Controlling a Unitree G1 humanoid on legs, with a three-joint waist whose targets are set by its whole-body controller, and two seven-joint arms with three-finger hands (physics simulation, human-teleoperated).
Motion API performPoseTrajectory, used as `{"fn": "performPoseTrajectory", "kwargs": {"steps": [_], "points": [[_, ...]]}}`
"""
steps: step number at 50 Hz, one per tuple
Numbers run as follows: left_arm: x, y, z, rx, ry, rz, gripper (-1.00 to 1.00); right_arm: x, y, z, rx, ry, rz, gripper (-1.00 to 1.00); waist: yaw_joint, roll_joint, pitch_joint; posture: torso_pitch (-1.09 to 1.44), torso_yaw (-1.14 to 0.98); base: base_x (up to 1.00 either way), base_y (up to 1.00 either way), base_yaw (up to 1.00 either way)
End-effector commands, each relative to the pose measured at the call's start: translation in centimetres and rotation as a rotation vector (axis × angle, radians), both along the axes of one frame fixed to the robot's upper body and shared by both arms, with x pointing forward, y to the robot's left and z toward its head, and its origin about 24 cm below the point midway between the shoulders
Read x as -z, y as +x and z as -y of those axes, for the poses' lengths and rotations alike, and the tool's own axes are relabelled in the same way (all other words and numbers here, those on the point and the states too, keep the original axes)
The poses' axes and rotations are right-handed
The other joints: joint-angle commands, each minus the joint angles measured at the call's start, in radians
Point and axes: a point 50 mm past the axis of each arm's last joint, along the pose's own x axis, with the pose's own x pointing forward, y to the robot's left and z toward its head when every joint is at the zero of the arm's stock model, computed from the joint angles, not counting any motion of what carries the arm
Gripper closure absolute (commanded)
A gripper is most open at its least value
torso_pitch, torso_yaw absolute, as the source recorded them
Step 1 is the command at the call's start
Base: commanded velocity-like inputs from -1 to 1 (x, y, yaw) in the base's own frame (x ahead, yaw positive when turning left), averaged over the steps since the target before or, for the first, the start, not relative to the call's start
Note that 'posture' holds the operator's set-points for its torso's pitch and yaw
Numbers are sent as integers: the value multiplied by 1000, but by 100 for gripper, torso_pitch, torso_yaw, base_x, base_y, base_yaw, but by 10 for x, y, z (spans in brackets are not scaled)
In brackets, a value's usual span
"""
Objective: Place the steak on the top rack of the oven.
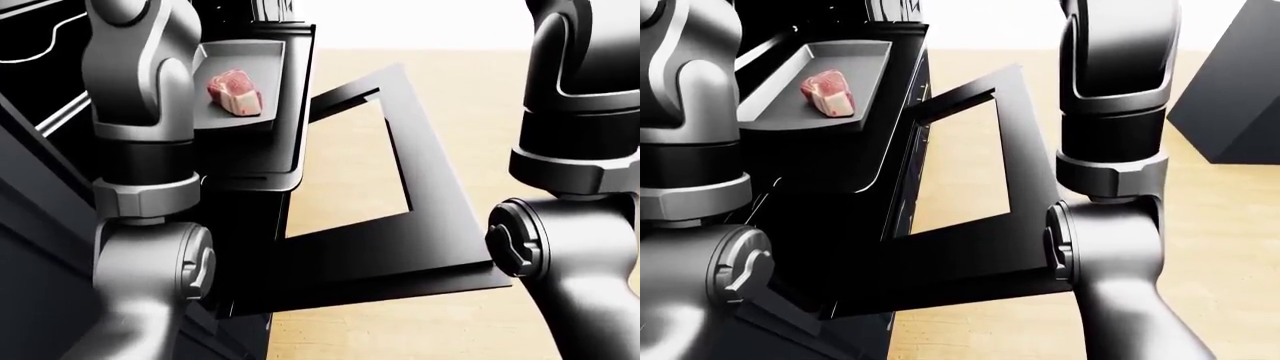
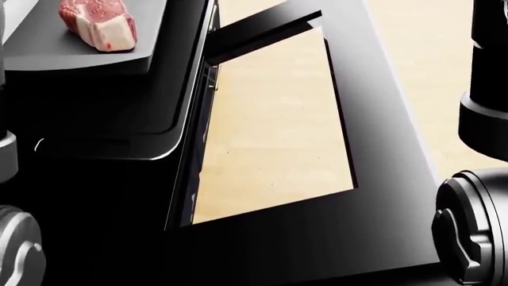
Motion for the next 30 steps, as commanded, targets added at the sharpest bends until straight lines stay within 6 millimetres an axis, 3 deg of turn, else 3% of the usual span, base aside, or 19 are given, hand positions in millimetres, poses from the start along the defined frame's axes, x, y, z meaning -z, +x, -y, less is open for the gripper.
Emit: {"fn": "performPoseTrajectory", "kwargs": {"steps": [1, 30], "points": [[-18, -13, 0, 3, -7, 85, -100, -18, -14, 0, -4, 4, 86, -100, 0, 0, -34, 0, 0, 0, 0, 0], [-28, -15, 8, 13, 1, 88, -100, -20, -13, 0, -4, 5, 91, -100, 1, -2, -32, 0, 0, 0, 0, 0]]}}
